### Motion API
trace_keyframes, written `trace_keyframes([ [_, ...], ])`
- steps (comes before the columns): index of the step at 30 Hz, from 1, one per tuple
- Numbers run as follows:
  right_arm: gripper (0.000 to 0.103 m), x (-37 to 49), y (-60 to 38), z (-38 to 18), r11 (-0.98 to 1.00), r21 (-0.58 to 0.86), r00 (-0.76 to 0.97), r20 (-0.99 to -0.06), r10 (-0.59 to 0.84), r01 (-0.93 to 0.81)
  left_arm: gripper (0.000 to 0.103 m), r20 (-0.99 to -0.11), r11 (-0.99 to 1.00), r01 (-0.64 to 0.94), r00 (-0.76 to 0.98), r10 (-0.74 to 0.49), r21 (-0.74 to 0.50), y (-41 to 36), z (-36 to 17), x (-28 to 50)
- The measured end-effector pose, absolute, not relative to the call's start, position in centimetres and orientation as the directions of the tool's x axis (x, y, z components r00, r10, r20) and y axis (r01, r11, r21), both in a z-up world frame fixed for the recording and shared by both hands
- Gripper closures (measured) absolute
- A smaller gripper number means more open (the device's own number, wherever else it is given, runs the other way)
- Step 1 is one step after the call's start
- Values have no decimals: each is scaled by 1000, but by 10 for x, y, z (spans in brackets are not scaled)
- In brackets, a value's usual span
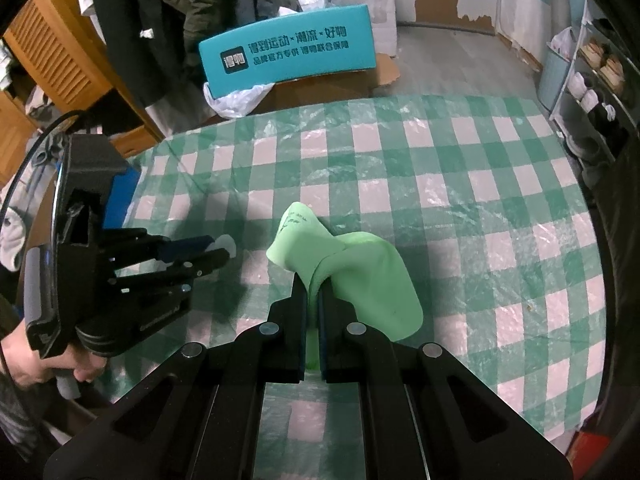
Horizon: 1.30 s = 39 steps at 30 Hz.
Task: Organize soft objects
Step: 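Lift the pale green cloth with the right gripper off the table, then carry the pale green cloth with the right gripper over the shoebox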
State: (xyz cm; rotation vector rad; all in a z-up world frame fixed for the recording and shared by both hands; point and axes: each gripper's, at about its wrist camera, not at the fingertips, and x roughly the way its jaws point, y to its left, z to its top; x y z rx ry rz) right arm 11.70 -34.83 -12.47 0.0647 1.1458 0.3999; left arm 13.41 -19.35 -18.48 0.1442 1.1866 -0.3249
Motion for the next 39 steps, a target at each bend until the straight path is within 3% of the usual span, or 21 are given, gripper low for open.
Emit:
trace_keyframes([
  [39,99,87,-297,-36,899,205,479,-788,387,-388,87,-853,977,182,487,-186,-109,-123,-67,72],
])
